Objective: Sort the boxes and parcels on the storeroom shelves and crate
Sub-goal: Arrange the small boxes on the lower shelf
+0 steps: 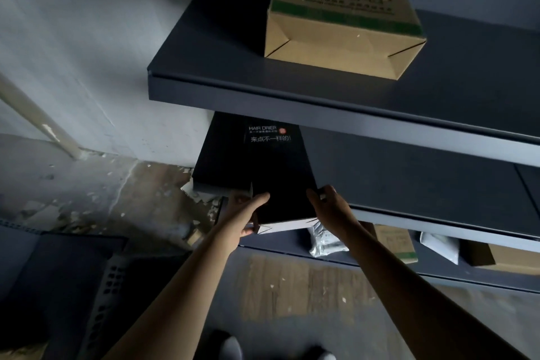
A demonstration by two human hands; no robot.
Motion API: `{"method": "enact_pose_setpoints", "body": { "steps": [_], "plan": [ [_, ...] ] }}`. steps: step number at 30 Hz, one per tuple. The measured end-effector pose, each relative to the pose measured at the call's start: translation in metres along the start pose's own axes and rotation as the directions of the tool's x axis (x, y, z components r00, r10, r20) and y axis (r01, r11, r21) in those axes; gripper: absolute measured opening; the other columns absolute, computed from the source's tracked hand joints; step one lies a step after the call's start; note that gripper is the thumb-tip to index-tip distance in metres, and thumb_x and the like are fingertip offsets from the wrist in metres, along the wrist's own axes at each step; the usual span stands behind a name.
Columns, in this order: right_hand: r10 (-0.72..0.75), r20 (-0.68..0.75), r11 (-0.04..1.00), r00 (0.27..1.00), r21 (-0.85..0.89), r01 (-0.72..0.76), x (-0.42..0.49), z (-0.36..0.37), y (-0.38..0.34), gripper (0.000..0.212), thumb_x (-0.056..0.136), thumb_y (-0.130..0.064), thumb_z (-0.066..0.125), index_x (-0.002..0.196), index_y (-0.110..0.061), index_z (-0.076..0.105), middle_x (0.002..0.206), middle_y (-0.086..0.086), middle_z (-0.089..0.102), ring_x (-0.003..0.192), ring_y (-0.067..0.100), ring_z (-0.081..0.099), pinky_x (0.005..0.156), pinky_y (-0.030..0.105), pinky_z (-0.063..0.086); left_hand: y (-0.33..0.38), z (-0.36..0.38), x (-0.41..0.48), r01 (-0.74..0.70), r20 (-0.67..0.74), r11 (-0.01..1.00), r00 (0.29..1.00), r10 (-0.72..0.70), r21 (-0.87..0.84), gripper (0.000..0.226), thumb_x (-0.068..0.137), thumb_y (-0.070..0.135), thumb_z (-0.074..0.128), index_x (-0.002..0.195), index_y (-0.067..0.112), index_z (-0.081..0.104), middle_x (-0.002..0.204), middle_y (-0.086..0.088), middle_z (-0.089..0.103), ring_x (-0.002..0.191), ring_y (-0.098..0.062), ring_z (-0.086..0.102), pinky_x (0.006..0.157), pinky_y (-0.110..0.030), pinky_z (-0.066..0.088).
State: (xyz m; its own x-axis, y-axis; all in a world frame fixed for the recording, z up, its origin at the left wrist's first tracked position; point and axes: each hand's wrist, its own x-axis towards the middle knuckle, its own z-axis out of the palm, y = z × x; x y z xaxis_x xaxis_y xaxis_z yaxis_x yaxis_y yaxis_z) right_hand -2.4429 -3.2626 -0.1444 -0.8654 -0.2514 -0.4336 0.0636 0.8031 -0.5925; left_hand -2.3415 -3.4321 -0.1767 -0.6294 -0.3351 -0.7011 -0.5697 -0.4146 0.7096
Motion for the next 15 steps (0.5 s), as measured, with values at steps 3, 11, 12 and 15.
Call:
{"method": "enact_pose_setpoints", "body": {
  "steps": [3,11,12,15],
  "plan": [
    [0.043,0.012,0.997,0.999,0.058,-0.044,-0.017,-0.007,0.003,0.04,0.096,-0.047,0.051,0.104,-0.008,0.054,0.087,0.007,0.06,0.075,0.021,0.054,0.07,0.035,0.043,-0.013,-0.006,-0.025,0.048,0.11,0.997,0.993,-0.041,-0.065,0.054,0.079,0.032,0.075,0.124,0.016,0.051,0.106,-0.006,0.064,0.091,-0.021,0.062,0.077,-0.039,0.051],
    [-0.062,0.109,0.932,0.992,0.361,0.019,-0.066,-0.031,0.007,0.043,0.097,-0.035,0.054,0.131,-0.008,0.05,0.117,0.006,0.058,0.111,0.019,0.056,0.076,0.016,0.041,-0.029,-0.001,-0.097,0.014,0.283,1.0,0.959,-0.009,-0.016,0.084,0.066,0.03,0.084,0.136,0.045,0.04,0.107,-0.006,0.072,0.102,-0.029,0.067,0.089,-0.048,0.052],
    [-0.08,0.137,0.928,0.987,0.371,0.024,-0.073,-0.036,0.008,0.043,0.098,-0.035,0.052,0.133,-0.01,0.048,0.12,0.002,0.054,0.119,0.018,0.052,0.081,0.012,0.04,-0.029,0.002,-0.106,-0.002,0.28,1.0,0.96,0.004,-0.007,0.084,0.066,0.029,0.085,0.135,0.045,0.039,0.109,-0.005,0.072,0.102,-0.028,0.067,0.091,-0.049,0.051],
    [-0.123,0.162,0.861,0.979,0.508,0.024,-0.093,-0.051,0.014,0.037,0.099,-0.027,0.053,0.131,-0.01,0.048,0.126,0.006,0.056,0.12,0.022,0.054,0.088,0.02,0.044,-0.023,0.012,-0.133,-0.066,0.237,0.997,0.969,0.07,-0.027,0.062,0.079,0.024,0.074,0.133,0.035,0.046,0.118,-0.001,0.068,0.107,-0.025,0.065,0.092,-0.049,0.049]
  ]
}}
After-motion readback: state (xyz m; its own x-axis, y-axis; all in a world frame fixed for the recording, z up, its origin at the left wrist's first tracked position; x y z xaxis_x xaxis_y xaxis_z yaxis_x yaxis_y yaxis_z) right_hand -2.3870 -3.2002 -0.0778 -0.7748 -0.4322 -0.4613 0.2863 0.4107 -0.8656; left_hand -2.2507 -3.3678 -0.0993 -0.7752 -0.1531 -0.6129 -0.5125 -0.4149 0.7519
